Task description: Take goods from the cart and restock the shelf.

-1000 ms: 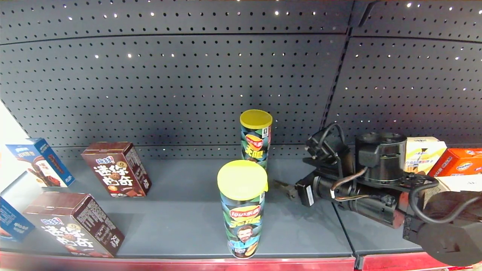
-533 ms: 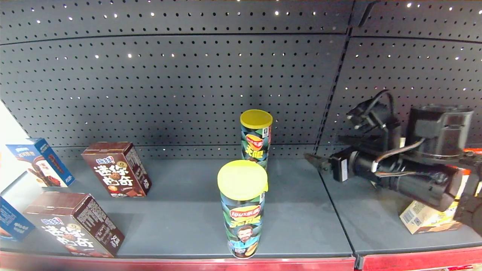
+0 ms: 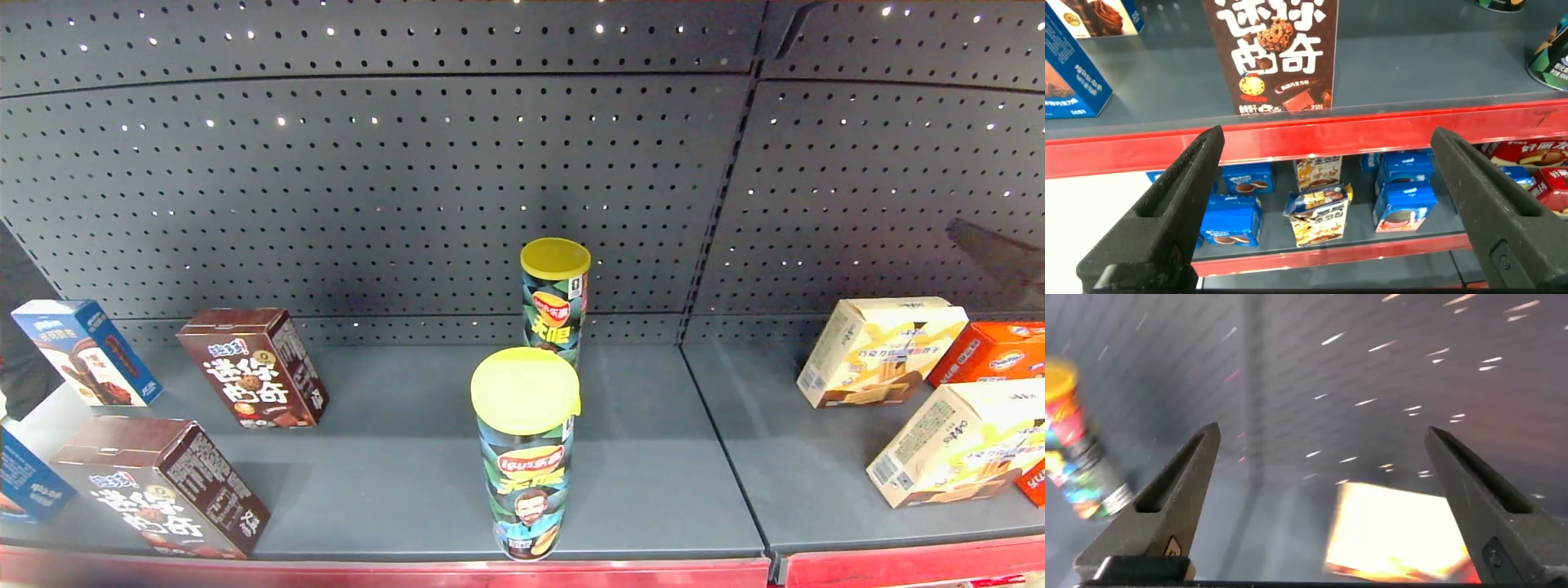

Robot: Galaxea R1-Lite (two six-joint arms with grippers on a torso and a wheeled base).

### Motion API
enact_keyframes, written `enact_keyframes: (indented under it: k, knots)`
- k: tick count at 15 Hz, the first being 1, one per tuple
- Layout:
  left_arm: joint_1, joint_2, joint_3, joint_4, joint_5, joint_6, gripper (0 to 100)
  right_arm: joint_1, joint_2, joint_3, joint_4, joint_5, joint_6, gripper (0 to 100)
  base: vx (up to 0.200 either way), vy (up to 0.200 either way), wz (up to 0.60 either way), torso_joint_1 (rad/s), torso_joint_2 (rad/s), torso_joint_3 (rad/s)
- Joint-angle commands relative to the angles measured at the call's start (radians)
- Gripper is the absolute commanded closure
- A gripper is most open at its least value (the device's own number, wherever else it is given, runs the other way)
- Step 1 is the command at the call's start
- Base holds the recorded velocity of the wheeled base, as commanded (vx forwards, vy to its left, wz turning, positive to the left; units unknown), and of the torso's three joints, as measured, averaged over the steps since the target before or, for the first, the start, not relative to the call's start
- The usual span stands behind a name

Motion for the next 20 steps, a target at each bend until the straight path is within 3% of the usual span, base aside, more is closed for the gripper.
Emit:
enact_keyframes:
  k: [1, 2, 6, 8, 11, 13, 20]
  knots:
    - [0.000, 0.001, 0.000, 0.000, 0.000, 0.000, 0, -0.127, -0.290, 0.153, 0.018, 0.044, 0.006, 0, 0.000, 0.000, 0.00, 0.000, 0.00, 0.000]
    - [0.000, 0.001, 0.000, 0.000, 0.000, 0.000, 0, -0.127, -0.448, 0.345, 0.052, 0.043, 0.006, 0, 0.000, 0.000, 0.00, 0.000, 0.00, 0.000]
    - [0.000, 0.001, 0.000, 0.000, 0.000, 0.000, 0, -0.144, -0.663, 0.638, 0.080, 0.044, 0.063, 0, 0.000, 0.000, 0.00, 0.000, 0.00, 0.000]
    - [0.000, 0.001, 0.000, 0.000, 0.000, 0.000, 0, -0.147, -0.754, 0.638, 0.278, 0.044, 0.086, 0, 0.000, 0.000, 0.00, 0.000, 0.00, 0.000]
    - [0.000, 0.001, 0.000, 0.000, 0.000, 0.000, 0, -0.164, -0.812, 0.638, 0.374, 0.044, 0.132, 0, 0.000, 0.000, 0.00, 0.000, 0.00, 0.000]
    - [0.000, 0.001, 0.000, 0.000, -0.001, 0.000, 0, -0.177, -0.988, 0.636, 0.618, 0.053, 0.139, 0, 0.000, 0.000, 0.00, 0.000, 0.00, 0.000]
    - [0.000, 0.001, 0.000, 0.000, 0.000, 0.000, 0, -0.209, -1.033, 0.638, 0.601, 0.067, 0.147, 0, 0.000, 0.000, 0.00, 0.000, 0.00, 0.000]
